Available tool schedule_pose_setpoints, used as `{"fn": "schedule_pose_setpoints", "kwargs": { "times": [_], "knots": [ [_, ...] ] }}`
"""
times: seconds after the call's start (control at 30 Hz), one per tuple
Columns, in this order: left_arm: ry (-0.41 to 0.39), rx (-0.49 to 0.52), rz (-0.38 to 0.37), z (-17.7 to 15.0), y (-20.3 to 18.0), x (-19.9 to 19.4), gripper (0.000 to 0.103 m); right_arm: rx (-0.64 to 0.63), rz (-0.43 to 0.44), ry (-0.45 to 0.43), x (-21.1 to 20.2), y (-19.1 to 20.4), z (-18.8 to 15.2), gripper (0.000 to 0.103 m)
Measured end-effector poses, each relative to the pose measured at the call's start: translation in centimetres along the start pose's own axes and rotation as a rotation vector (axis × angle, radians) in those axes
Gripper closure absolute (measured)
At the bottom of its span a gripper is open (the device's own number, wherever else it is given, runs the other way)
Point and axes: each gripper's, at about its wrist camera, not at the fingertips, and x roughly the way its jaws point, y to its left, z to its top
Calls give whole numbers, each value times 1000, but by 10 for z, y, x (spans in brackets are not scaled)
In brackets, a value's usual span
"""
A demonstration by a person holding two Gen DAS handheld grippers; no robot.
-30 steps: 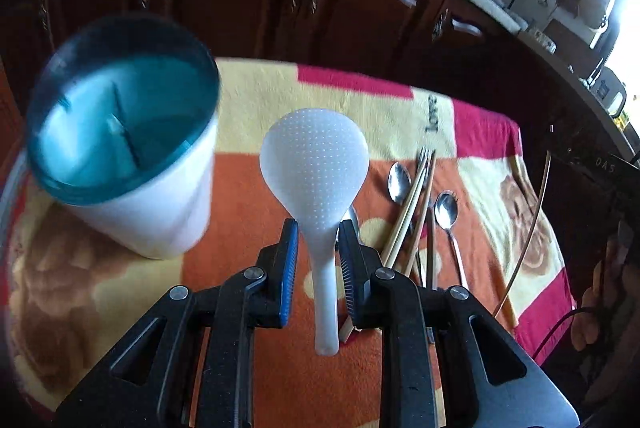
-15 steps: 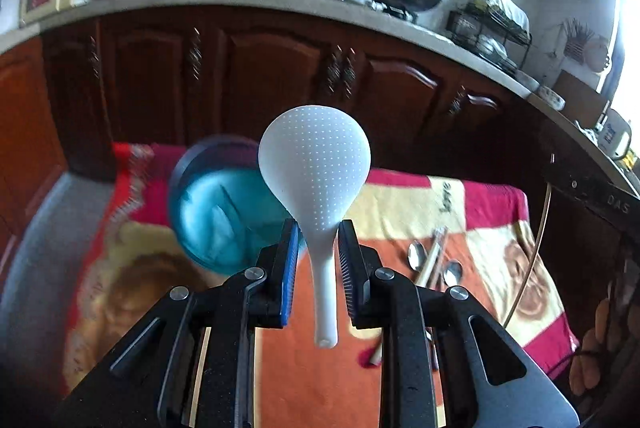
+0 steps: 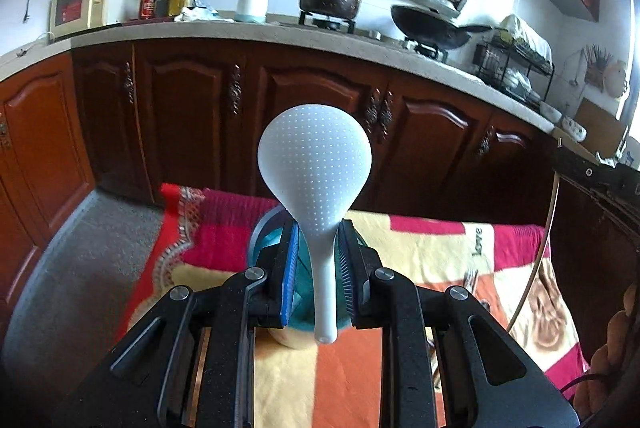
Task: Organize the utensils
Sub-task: 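Lift the rice paddle into the teal-rimmed cup with the left tool while the right tool carries the chopstick, then lower the chopstick into the cup with the right tool while the left tool releases the paddle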
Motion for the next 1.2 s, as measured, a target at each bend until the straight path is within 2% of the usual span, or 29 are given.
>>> {"fn": "schedule_pose_setpoints", "kwargs": {
  "times": [0.3,0.5,0.8,1.2],
  "knots": [
    [-49,-36,13,22,28,30,84,18,59,-91,36,38,21,99],
    [-64,-60,0,24,37,50,84,15,78,-133,68,58,27,99],
    [-68,-31,-17,-1,38,76,84,-25,84,-83,109,69,-4,99],
    [-76,55,-28,-29,31,79,84,-3,91,-15,118,51,-29,99]
  ]
}}
